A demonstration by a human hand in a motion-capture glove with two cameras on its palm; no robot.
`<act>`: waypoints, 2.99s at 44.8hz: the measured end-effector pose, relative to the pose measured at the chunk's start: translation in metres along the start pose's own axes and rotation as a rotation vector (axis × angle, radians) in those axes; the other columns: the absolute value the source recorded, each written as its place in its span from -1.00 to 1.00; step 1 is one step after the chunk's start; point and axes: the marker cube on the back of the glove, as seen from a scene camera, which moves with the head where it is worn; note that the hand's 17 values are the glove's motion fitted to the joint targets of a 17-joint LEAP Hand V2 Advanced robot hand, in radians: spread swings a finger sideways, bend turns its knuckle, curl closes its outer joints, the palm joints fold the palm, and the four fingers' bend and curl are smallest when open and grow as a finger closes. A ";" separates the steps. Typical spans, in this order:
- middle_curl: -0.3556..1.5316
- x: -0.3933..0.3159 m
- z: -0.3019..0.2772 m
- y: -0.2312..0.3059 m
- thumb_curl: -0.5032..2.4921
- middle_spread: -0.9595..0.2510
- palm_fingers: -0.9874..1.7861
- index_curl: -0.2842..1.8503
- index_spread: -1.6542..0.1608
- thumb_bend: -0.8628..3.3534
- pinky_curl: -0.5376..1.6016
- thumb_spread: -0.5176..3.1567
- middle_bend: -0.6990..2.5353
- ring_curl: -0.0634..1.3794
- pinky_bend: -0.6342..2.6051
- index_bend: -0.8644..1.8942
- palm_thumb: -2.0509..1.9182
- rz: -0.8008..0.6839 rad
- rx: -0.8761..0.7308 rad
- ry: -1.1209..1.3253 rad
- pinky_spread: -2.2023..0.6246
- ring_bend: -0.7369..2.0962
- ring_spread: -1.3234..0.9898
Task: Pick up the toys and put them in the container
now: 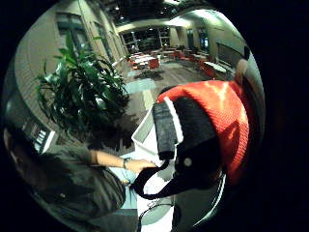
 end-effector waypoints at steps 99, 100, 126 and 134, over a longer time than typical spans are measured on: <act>0.14 0.050 0.094 0.065 -0.36 0.10 -0.41 0.03 0.38 -0.63 -0.02 -0.12 -0.27 -0.31 0.22 -0.14 0.00 0.393 -0.401 -0.046 0.49 0.08 -0.06; 0.13 0.050 0.091 0.068 -0.37 0.13 -0.39 0.01 0.38 -0.64 -0.03 -0.12 -0.29 -0.33 0.22 -0.15 -0.01 0.434 -0.389 -0.076 0.50 0.06 -0.05; 0.07 0.087 0.098 0.359 -0.43 0.13 0.08 -0.15 0.37 -0.57 -0.16 -0.01 -0.28 -0.29 0.02 -0.23 0.10 0.593 -0.826 0.062 0.36 0.27 -0.17; 0.04 0.087 0.120 0.377 -0.44 0.07 0.09 -0.24 0.39 -0.56 -0.05 -0.01 -0.40 -0.09 0.22 -0.33 0.13 0.619 -0.794 0.217 0.30 0.55 -0.25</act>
